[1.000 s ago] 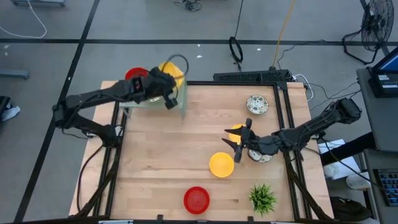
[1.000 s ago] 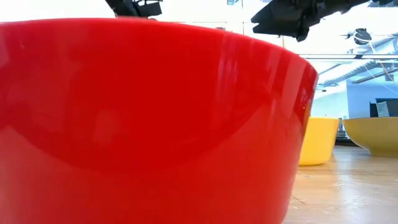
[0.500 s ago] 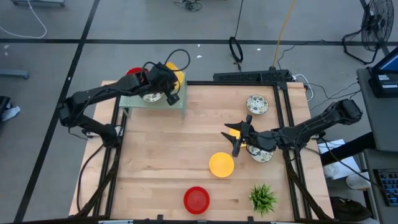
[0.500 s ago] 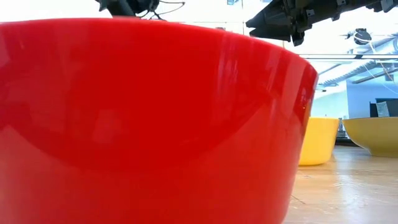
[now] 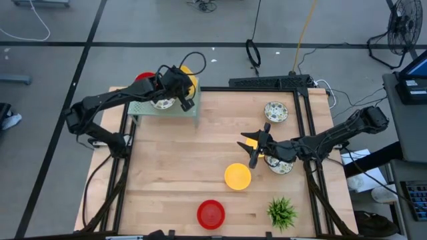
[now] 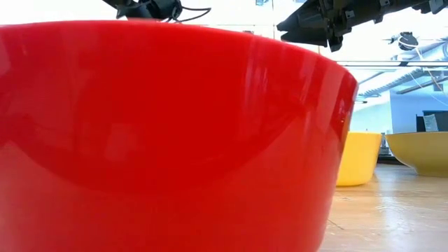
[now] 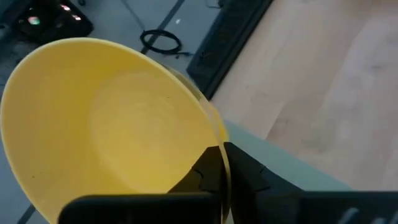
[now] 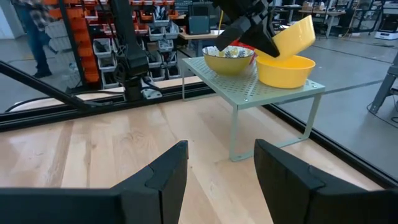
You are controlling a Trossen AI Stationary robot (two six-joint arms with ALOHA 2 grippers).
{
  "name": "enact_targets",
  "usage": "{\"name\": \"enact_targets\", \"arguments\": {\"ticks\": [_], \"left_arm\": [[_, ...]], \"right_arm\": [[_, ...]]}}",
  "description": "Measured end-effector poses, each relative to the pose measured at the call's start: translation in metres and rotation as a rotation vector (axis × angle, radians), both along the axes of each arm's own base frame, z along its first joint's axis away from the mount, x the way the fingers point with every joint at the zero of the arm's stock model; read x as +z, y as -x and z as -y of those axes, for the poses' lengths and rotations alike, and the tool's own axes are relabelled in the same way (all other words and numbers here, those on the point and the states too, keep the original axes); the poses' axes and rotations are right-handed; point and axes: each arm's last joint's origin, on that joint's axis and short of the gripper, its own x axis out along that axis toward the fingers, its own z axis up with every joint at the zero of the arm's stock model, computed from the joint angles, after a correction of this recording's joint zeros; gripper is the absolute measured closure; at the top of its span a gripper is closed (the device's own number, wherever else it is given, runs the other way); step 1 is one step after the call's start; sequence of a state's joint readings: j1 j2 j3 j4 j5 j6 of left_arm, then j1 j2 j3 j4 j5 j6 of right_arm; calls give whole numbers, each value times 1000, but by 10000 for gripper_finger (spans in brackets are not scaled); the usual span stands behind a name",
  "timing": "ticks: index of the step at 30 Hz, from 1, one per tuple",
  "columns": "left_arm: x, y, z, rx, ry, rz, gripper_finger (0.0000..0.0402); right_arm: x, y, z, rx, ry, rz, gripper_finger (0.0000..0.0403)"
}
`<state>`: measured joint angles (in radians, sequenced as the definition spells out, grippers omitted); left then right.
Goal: Pick & Place Mini bowls
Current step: Stack the yellow bowl on top of the yellow bowl on the shelf, then stack the white patterned bowl on top of the white patterned bowl on the shelf
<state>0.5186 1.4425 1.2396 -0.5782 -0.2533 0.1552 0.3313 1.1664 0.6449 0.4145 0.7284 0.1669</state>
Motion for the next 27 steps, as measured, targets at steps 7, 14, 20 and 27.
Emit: {"name": "enact_targets", "arguments": {"ticks": [7, 14, 20, 27], "left_arm": [[0, 2, -2, 63, -53, -32, 358], [0, 1, -1, 60, -53, -32, 295], [9, 4, 8, 45, -64, 3, 265], [31, 8, 37, -38, 95, 213, 260]], "right_arm": [[0, 0, 0, 1, 3, -1, 232], [0, 0, 0, 1, 3, -1, 232], [0, 0, 0, 0, 3, -1, 232], [0, -1, 2, -11, 6, -11, 232]]}}
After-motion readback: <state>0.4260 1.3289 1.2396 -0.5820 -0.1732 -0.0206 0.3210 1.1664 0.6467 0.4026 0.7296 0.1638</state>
